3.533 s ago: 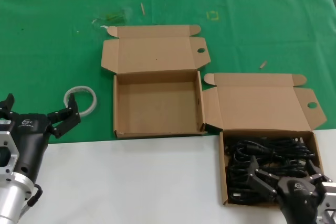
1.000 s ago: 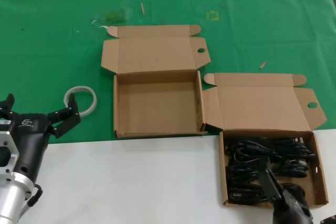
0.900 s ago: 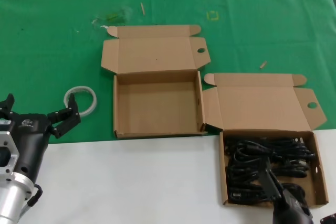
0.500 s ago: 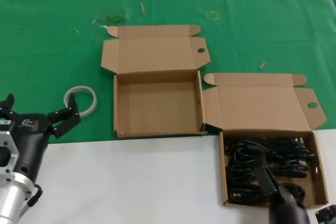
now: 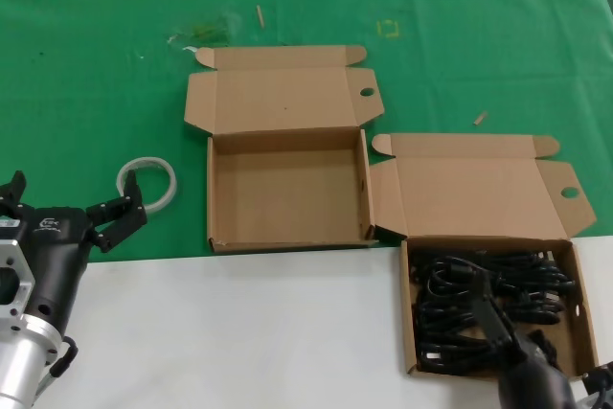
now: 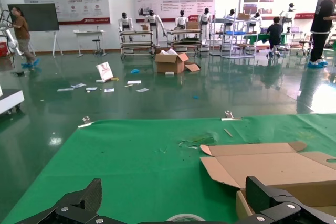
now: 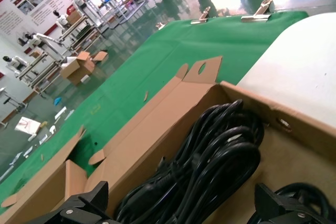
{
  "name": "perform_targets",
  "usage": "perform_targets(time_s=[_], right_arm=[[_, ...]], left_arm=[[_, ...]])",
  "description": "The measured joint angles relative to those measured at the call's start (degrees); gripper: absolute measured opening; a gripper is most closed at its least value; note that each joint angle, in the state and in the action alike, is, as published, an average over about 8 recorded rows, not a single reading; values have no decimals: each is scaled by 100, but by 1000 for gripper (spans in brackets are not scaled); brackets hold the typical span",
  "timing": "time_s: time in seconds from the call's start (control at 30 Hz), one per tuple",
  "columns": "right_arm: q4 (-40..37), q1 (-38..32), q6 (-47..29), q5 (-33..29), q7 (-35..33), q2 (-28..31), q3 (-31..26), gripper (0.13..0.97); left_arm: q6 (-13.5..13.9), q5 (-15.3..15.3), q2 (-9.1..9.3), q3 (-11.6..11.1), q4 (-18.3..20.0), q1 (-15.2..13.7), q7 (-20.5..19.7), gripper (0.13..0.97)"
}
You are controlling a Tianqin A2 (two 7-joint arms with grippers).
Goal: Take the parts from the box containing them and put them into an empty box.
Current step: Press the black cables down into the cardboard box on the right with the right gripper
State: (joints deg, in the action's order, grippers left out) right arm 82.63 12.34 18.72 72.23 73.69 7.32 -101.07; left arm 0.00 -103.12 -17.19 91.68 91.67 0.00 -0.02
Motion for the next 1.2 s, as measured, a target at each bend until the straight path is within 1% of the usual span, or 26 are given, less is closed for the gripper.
perform_targets(time_s=[0.4,0.7,0.97,1.0,1.2], right_arm=[[58,17,-91,-70,-35,0,153,956],[91,3,-137,-44,-119,0,178,887],[100,-23,-207,10,-222,0,207,752],[100,-26,-214,17,-234,0,209,752],[98,-40,-228,67,-305,0,216,601]], left_arm=[[0,0,0,0,0,0,0,965],[0,0,0,0,0,0,0,965],[0,0,0,0,0,0,0,965],[0,0,0,0,0,0,0,965],[0,0,0,0,0,0,0,965]])
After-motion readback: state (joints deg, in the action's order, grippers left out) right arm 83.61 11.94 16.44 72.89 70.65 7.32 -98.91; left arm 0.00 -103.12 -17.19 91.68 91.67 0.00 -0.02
